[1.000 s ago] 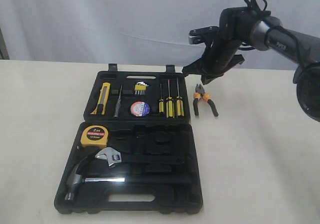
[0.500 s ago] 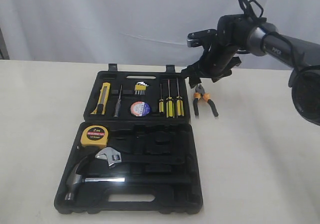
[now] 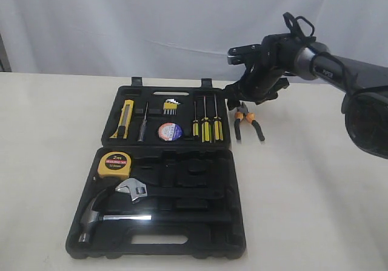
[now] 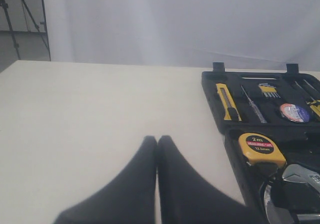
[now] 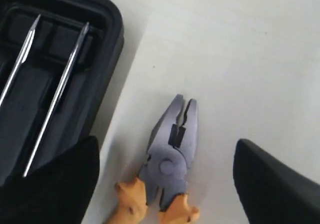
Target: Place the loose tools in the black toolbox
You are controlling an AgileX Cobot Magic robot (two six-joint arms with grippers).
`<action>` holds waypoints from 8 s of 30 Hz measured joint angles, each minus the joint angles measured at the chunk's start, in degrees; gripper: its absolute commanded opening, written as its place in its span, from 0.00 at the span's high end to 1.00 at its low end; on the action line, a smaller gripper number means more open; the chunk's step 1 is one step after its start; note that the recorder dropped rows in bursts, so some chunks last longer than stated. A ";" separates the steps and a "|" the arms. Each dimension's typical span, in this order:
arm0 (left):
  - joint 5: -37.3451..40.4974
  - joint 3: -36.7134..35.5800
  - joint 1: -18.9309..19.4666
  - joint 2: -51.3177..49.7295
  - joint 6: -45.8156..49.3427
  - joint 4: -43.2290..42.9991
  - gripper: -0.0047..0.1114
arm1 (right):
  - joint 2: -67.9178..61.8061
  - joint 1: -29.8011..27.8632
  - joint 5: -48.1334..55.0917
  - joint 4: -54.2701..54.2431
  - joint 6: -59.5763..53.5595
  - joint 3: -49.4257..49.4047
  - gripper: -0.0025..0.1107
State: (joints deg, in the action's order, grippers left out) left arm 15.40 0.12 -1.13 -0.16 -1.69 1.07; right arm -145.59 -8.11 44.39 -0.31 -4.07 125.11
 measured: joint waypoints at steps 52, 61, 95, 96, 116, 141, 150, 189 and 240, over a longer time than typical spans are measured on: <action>0.00 0.00 0.00 0.00 0.00 0.00 0.96 | 13.01 -2.63 24.95 -14.10 -49.03 0.67 0.98; 0.00 0.00 0.00 0.00 0.00 0.00 0.96 | 14.02 12.86 25.31 -16.69 -54.63 0.67 0.98; 0.00 0.00 0.00 0.00 0.00 0.00 0.96 | 11.05 20.66 20.38 -16.97 -68.69 -11.32 0.98; 0.00 0.00 0.00 0.00 0.00 0.00 0.96 | 10.93 20.79 19.32 -16.97 -68.69 -11.32 0.98; 0.00 0.00 0.00 0.00 0.00 0.00 0.96 | 9.59 21.30 14.69 -16.58 -62.82 -11.32 0.98; 0.00 0.00 0.00 0.00 0.00 0.00 0.96 | 9.59 21.76 13.60 -16.81 -59.83 -11.32 0.53; 0.00 0.00 0.00 0.00 0.00 0.00 0.96 | 11.05 21.76 14.89 -16.81 -54.51 -11.32 0.58; 0.00 0.00 0.00 0.00 0.00 0.00 0.96 | 42.79 19.87 25.36 -14.79 -33.13 -11.32 0.98; 0.00 0.00 0.00 0.00 0.00 0.00 0.96 | 54.50 59.79 6.48 32.81 19.87 -52.75 0.98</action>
State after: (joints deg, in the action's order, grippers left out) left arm 15.40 0.12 -1.13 -0.16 -1.69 1.07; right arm -91.09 51.68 50.87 32.50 15.80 72.36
